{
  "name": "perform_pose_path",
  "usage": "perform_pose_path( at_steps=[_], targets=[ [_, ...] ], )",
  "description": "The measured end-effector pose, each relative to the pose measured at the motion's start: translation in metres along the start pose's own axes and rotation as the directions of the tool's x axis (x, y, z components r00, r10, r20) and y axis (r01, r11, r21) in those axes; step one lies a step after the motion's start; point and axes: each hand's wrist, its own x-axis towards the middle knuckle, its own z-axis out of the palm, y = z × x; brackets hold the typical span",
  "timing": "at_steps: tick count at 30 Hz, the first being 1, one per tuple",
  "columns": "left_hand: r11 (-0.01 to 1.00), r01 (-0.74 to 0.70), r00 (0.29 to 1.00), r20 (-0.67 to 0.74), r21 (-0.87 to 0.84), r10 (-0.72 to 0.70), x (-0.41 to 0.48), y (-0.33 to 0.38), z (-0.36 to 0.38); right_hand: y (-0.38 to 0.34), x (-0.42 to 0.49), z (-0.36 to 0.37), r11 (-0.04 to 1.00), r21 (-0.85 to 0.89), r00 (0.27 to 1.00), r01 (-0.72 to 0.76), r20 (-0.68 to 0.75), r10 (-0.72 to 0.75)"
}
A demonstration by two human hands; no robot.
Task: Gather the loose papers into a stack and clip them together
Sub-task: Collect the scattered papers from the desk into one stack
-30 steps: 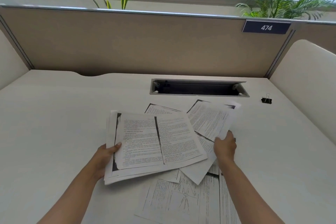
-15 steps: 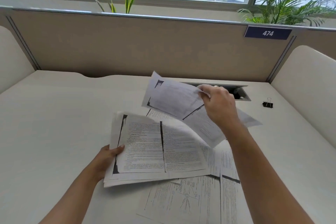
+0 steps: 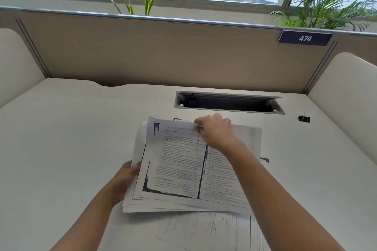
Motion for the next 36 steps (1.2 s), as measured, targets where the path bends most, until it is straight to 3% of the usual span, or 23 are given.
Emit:
perform_pose_path(
  at_steps=[4, 12, 17, 19, 22, 25, 28, 30, 32, 34, 36],
  targets=[
    [0.997, -0.022, 0.999, -0.038, 0.072, 0.025, 0.0, 0.0, 0.003, -0.003, 0.006, 0.029, 1.0, 0.03, 0.997, -0.002, -0.079, 0.005],
    [0.997, 0.018, 0.997, 0.078, -0.08, -0.012, 0.001, -0.001, -0.002, -0.009, 0.014, 0.057, 0.99, -0.008, 0.985, 0.143, -0.097, -0.143],
    [0.999, 0.002, 1.0, 0.018, -0.035, -0.002, 0.004, -0.005, -0.002, -0.014, 0.013, 0.066, 0.992, 0.007, 0.982, 0.123, -0.146, -0.12],
    [1.0, -0.005, 1.0, 0.009, -0.025, 0.006, 0.004, -0.006, -0.002, -0.011, 0.011, 0.07, 0.991, 0.071, 0.978, 0.111, -0.183, -0.097],
    [0.997, -0.034, 0.999, 0.012, -0.066, 0.035, 0.001, -0.004, -0.004, 0.002, 0.005, 0.075, 0.949, 0.311, 0.953, 0.055, -0.299, 0.043],
    [0.989, -0.078, 0.997, -0.008, -0.124, 0.077, 0.0, -0.002, -0.009, 0.023, -0.005, 0.073, 0.857, 0.508, 0.861, -0.089, -0.393, 0.323],
    [0.972, -0.125, 0.992, -0.023, -0.2, 0.123, -0.001, 0.001, -0.015, 0.048, -0.015, 0.065, 0.672, 0.71, 0.825, -0.209, -0.241, 0.511],
    [0.96, -0.151, 0.988, -0.031, -0.237, 0.148, 0.0, 0.004, -0.017, 0.064, -0.02, 0.064, 0.438, 0.861, 0.875, -0.259, 0.017, 0.484],
    [0.949, -0.182, 0.983, -0.035, -0.257, 0.179, 0.0, 0.007, -0.016, 0.076, -0.026, 0.067, 0.277, 0.919, 0.928, -0.282, 0.187, 0.323],
    [0.945, -0.215, 0.976, -0.031, -0.247, 0.214, 0.001, 0.012, -0.012, 0.086, -0.029, 0.075, 0.214, 0.949, 0.954, -0.232, 0.179, 0.241],
    [0.936, -0.27, 0.962, -0.028, -0.224, 0.271, 0.0, 0.019, -0.006, 0.089, -0.031, 0.077, 0.123, 0.982, 0.953, -0.145, 0.106, 0.282]
  ],
)
